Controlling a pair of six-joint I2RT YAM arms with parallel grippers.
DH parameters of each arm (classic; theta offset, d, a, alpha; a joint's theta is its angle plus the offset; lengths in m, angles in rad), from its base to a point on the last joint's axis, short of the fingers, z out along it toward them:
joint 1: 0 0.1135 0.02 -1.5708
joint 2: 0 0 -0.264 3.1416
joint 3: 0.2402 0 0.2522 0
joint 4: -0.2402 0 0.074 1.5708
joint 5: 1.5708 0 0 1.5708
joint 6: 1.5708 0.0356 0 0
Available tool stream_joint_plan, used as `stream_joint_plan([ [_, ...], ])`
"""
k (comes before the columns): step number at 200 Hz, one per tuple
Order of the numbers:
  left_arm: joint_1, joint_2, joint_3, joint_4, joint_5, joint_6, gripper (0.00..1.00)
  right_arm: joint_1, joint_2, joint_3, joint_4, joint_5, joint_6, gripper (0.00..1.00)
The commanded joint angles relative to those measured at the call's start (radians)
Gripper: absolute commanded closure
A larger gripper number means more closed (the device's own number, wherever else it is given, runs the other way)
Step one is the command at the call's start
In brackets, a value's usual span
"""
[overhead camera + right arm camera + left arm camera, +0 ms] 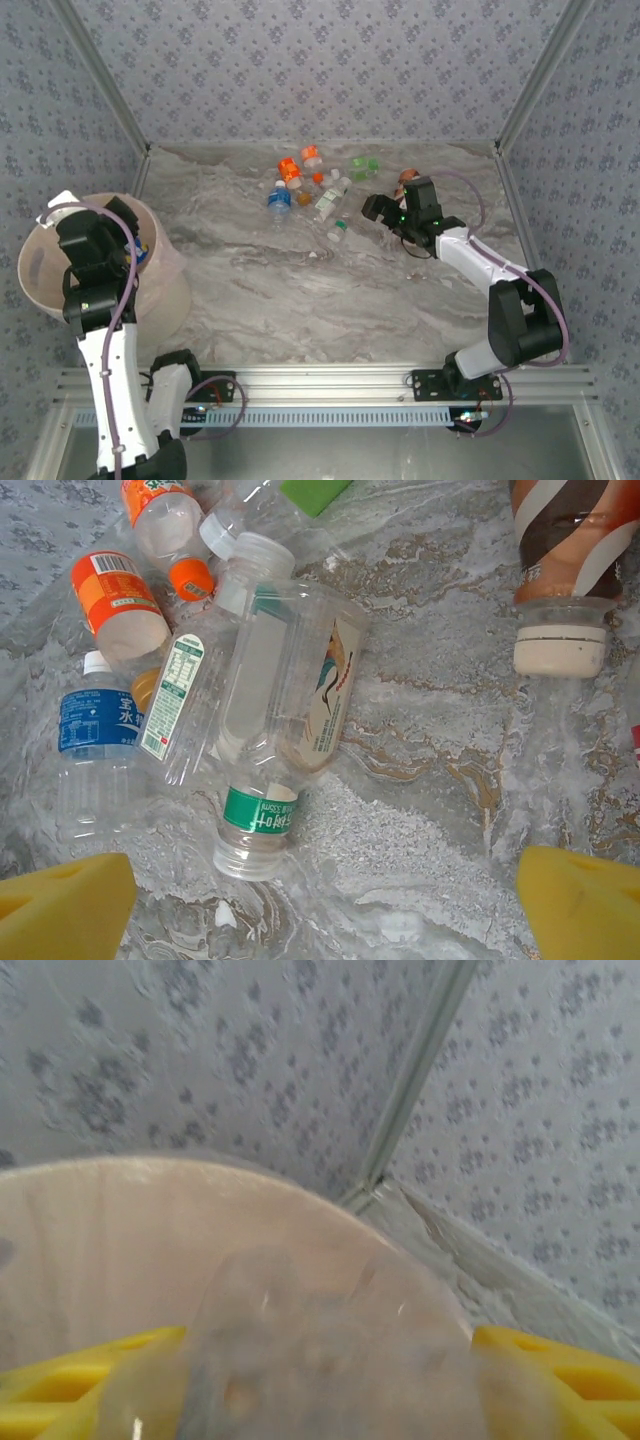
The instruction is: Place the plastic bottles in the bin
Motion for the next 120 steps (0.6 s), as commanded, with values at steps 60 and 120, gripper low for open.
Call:
stream_joint_plan([
  [60, 0.002, -0.052, 0.024, 0.001, 0.231, 0.035, 0.02, 0.005, -0.001, 0.037, -0.044, 0.007, -0.018, 0.00],
  [120, 0.001, -0.030, 0.115, -0.029, 0.375, -0.019, 0.02, -0.003, 0.012, 0.062, -0.054, 0.020, -0.074, 0.00],
])
